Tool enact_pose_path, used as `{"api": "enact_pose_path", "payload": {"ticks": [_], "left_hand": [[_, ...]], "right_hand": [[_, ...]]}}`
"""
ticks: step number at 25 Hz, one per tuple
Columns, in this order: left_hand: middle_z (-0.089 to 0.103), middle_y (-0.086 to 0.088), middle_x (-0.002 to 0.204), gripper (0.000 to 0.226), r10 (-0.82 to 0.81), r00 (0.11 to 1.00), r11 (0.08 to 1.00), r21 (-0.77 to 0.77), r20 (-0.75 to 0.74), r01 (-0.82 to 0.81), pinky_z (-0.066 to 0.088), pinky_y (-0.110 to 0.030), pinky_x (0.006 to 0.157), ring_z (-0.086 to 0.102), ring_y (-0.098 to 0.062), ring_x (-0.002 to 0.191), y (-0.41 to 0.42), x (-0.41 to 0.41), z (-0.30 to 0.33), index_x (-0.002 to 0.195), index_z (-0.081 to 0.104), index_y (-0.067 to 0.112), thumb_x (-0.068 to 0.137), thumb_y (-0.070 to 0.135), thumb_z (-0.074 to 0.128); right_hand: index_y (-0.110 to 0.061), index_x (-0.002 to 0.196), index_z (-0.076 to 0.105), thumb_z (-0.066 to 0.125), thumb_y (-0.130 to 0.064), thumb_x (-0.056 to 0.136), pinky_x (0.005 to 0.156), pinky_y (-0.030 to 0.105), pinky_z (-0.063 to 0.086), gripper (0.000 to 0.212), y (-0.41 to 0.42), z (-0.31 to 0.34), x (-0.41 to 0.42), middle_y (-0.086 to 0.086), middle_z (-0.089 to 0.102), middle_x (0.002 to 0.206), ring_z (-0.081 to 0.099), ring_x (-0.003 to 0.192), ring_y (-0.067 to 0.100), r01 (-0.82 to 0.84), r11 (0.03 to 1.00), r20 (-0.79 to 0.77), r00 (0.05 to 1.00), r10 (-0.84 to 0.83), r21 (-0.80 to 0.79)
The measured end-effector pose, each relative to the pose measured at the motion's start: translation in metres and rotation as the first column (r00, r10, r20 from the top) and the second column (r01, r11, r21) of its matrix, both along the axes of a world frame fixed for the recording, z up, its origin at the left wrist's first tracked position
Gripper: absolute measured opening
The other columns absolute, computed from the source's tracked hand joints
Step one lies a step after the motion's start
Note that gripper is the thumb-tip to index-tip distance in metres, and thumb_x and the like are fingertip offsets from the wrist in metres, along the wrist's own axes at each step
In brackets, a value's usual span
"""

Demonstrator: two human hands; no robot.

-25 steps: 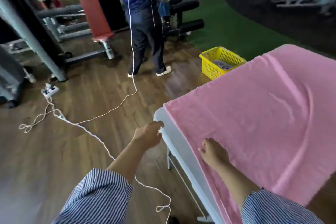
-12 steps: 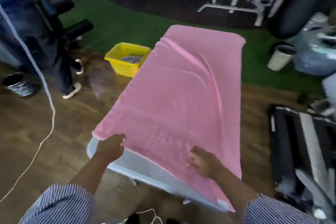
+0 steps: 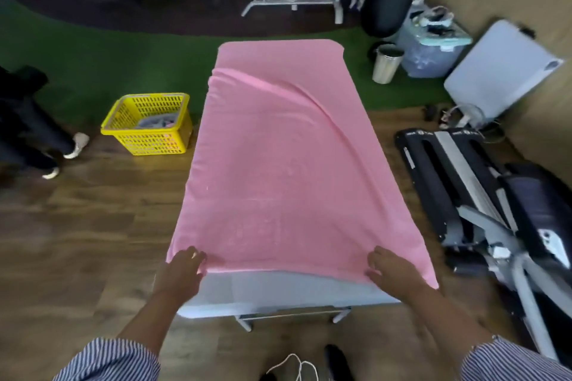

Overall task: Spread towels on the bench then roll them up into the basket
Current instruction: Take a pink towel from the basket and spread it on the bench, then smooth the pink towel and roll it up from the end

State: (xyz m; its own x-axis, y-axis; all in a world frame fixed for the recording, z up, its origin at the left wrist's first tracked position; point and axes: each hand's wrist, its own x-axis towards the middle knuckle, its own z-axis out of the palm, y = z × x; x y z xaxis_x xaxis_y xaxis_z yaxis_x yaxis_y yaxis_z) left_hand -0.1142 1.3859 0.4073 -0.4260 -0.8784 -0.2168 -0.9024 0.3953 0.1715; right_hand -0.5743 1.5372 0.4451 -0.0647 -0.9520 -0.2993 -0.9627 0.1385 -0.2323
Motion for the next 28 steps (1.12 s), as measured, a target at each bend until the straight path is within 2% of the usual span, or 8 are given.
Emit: {"api": "enact_pose_path", "payload": {"ticks": [4,7,11,13,16,18,21,28], "left_hand": [[0.06,0.002,0.067,0.049,-0.071,0.997,0.993,-0.097,-0.014,0.069,0.047,-0.029,0.037,0.059,-0.025,0.054,0.012,0.0,0.014,0.074,0.068,0.02,0.042,-0.016,0.08],[0.056,0.004,0.063,0.039,-0.151,0.988,0.98,-0.133,-0.017,0.147,0.048,-0.03,0.037,0.058,-0.025,0.051,0.023,0.016,0.007,0.081,0.064,0.027,0.056,-0.002,0.058],[0.059,0.006,0.076,0.018,-0.191,0.978,0.971,-0.161,-0.088,0.175,0.051,-0.031,0.048,0.061,-0.021,0.064,0.045,0.036,0.015,0.088,0.06,0.027,0.072,0.025,0.05],[0.061,0.004,0.085,0.023,-0.231,0.967,0.953,-0.228,-0.111,0.201,0.051,-0.03,0.052,0.061,-0.02,0.07,0.048,0.038,0.017,0.092,0.058,0.024,0.075,0.032,0.045],[0.061,-0.001,0.088,0.025,-0.221,0.968,0.941,-0.286,-0.12,0.179,0.05,-0.032,0.05,0.062,-0.026,0.068,0.051,0.03,0.015,0.097,0.061,0.02,0.078,0.019,0.045],[0.062,-0.001,0.085,0.039,-0.163,0.983,0.95,-0.282,-0.086,0.133,0.048,-0.032,0.047,0.062,-0.028,0.066,0.054,0.029,0.011,0.094,0.068,0.019,0.069,0.007,0.04],[0.063,0.001,0.082,0.054,-0.084,0.996,0.969,-0.235,-0.038,0.073,0.044,-0.031,0.046,0.065,-0.027,0.066,0.061,0.039,0.015,0.094,0.066,0.024,0.058,0.008,0.029],[0.063,-0.004,0.104,0.032,-0.134,0.99,0.956,-0.266,-0.031,0.121,0.049,-0.041,0.061,0.059,-0.024,0.091,0.07,0.054,0.01,0.111,0.053,0.02,0.083,0.029,0.04]], "right_hand": [[-0.011,0.1,0.059,0.061,-0.02,0.084,0.074,0.036,0.049,0.019,0.034,-0.006,-0.001,0.004,0.054,0.103,0.058,0.094,0.026,0.117,0.993,0.129,0.985,-0.113,-0.026],[-0.01,0.106,0.06,0.06,-0.011,0.079,0.074,0.033,0.048,0.027,0.043,0.001,0.001,0.004,0.055,0.108,0.059,0.095,0.025,0.089,0.996,0.099,0.991,-0.088,-0.001],[-0.015,0.106,0.055,0.061,-0.013,0.072,0.067,0.035,0.048,0.035,0.056,0.012,-0.016,0.0,0.047,0.11,0.054,0.095,0.021,0.169,0.984,-0.062,0.984,-0.165,0.061],[-0.016,0.104,0.052,0.065,-0.017,0.072,0.068,0.04,0.05,0.035,0.063,0.009,-0.031,-0.001,0.043,0.108,0.053,0.092,0.021,0.226,0.966,-0.099,0.972,-0.214,0.125],[-0.014,0.103,0.051,0.065,-0.015,0.074,0.073,0.045,0.05,0.033,0.065,0.003,-0.043,0.004,0.044,0.108,0.056,0.091,0.027,0.275,0.946,-0.072,0.961,-0.266,0.175],[-0.01,0.107,0.052,0.059,-0.011,0.082,0.077,0.042,0.048,0.026,0.062,0.001,-0.042,0.007,0.046,0.112,0.056,0.096,0.031,0.294,0.943,-0.08,0.955,-0.284,0.159],[-0.005,0.108,0.055,0.052,-0.002,0.085,0.078,0.042,0.047,0.024,0.06,0.0,-0.038,0.011,0.05,0.113,0.057,0.094,0.033,0.266,0.953,-0.053,0.964,-0.261,0.149],[-0.006,0.119,0.053,0.052,0.012,0.076,0.076,0.036,0.044,0.046,0.071,0.004,-0.044,0.015,0.049,0.112,0.055,0.089,0.032,0.231,0.971,0.052,0.971,-0.234,0.064]]}}
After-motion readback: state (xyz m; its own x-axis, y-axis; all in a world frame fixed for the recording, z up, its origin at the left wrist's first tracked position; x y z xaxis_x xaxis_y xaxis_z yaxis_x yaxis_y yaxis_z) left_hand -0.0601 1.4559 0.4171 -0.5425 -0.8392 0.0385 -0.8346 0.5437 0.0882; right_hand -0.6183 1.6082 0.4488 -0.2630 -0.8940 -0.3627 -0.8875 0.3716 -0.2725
